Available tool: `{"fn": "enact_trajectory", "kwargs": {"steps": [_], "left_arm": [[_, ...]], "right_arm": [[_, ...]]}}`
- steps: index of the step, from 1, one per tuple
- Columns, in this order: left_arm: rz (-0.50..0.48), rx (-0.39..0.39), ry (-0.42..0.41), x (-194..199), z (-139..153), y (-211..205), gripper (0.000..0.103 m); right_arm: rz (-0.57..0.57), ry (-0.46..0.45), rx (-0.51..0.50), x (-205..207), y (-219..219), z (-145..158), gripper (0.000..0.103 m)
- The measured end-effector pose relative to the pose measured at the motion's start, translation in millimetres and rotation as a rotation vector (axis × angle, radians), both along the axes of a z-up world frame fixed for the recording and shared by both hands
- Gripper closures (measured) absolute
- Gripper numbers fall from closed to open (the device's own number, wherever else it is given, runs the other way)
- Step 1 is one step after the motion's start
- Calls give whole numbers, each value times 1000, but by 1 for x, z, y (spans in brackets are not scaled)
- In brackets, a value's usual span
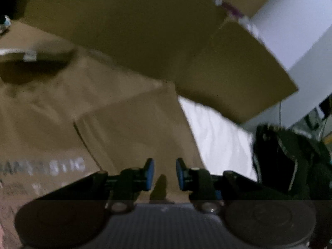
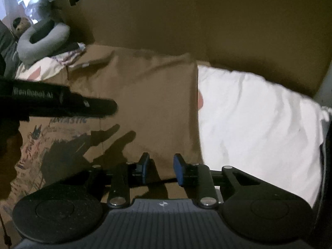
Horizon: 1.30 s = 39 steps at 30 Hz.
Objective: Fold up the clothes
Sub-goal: 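Open the left gripper and release the folded shirt side, then raise both open grippers above the brown shirt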
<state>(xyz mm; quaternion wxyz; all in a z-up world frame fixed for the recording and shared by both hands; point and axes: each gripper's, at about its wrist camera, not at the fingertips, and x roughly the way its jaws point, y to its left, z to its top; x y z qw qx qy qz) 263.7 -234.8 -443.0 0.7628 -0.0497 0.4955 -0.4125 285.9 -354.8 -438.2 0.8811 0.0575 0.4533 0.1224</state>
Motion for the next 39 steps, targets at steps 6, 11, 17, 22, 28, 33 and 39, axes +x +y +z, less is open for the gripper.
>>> {"fn": "enact_trajectory", "kwargs": {"steps": [6,11,17,22,28,33,39], "left_arm": [[-20,62,3,-12,-17,4,79],[-50,111,-15,-24,-12,6,79],[-51,158,-20,-33,21,23,70],[-31,171,-40,-32,60,39,62],[55,165,-52,-27,111,70,50],[132,221,-34,-29,148,98,47],[223,235,29,-38,196,135,42]], "right_arm": [[-30,-12,-16,-6,5,-7,71],[-63,-13,-37,-12,13,-8,71],[-76,62,-28,-9,10,11,70],[-87,89,-27,-12,10,44,69],[-107,132,-5,-27,4,80,57],[-140,157,19,-49,1,117,38],[-163,162,41,-76,-6,167,19]]}}
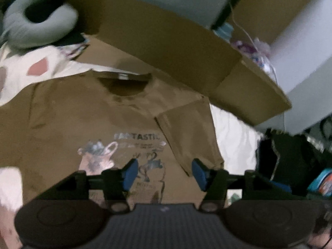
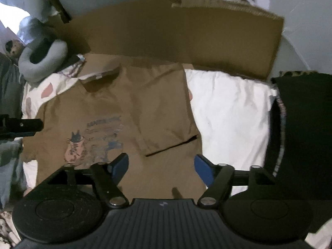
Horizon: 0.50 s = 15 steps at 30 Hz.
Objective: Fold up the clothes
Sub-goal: 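Raise both open grippers above the brown shirt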
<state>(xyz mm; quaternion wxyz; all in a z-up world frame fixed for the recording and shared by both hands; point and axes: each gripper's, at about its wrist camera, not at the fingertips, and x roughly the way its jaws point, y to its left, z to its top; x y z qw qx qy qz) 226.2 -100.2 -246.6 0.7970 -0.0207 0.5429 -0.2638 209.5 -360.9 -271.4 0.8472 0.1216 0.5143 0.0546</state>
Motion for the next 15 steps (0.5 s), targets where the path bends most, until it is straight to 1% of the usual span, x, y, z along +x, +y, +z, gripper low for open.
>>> {"fn": "enact_trajectory", "kwargs": {"steps": [1,2,4,6,9,12,14,15], "left_arm": [[13,13,-14,-3,10,5,41],[23,29,-32,-6,20,10,39],[45,54,-52,-14,40,20,36],[58,53,-48,-18,57,29,36],[61,82,-76,-26,88,40,33],[51,76,-96,-35,121,49,26],[44,94,-120,-44,142,54,18],[41,108,-132,-48,152,57,16]], "right_arm": [[-9,6,6,-4,-2,7,16],[-18,13,12,-8,-4,15,15],[-39,26,35,-15,-8,28,15],[-59,41,66,-23,-14,38,14],[-67,49,68,-36,-18,57,14],[-88,49,83,-49,-23,79,14],[-95,51,86,-56,-25,94,14],[-91,49,88,-60,-26,102,14]]}}
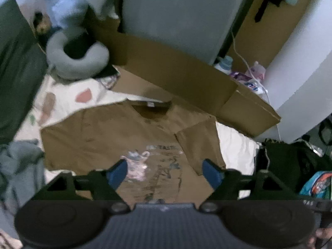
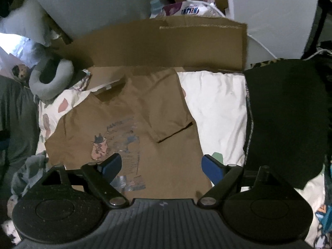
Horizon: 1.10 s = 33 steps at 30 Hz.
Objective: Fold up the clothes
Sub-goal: 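Raise both open grippers above the brown shirt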
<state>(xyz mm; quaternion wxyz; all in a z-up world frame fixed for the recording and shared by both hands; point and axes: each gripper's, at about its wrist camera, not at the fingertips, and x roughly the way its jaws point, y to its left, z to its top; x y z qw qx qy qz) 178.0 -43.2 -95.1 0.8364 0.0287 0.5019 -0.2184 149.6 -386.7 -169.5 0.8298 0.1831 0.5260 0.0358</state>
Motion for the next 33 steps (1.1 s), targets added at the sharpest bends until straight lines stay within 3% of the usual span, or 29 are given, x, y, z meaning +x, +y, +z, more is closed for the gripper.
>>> {"fn": "enact_trajectory", "kwargs": {"steps": [3,19,26,33], "left_arm": [[-3,28,-25,-15,25,10,13],[16,-9,-53,-50,108,91,7],[56,-31,-59,-50,115,126,6],[84,-34,-66,-45,99,155,5]], "right_arm": [[8,-5,-1,-11,-3,23,14],[55,-54,-96,-56,5,133,10],[94,-85,-115,-57,30,159,10],[112,-94,-92,-54,56,155,10]]}}
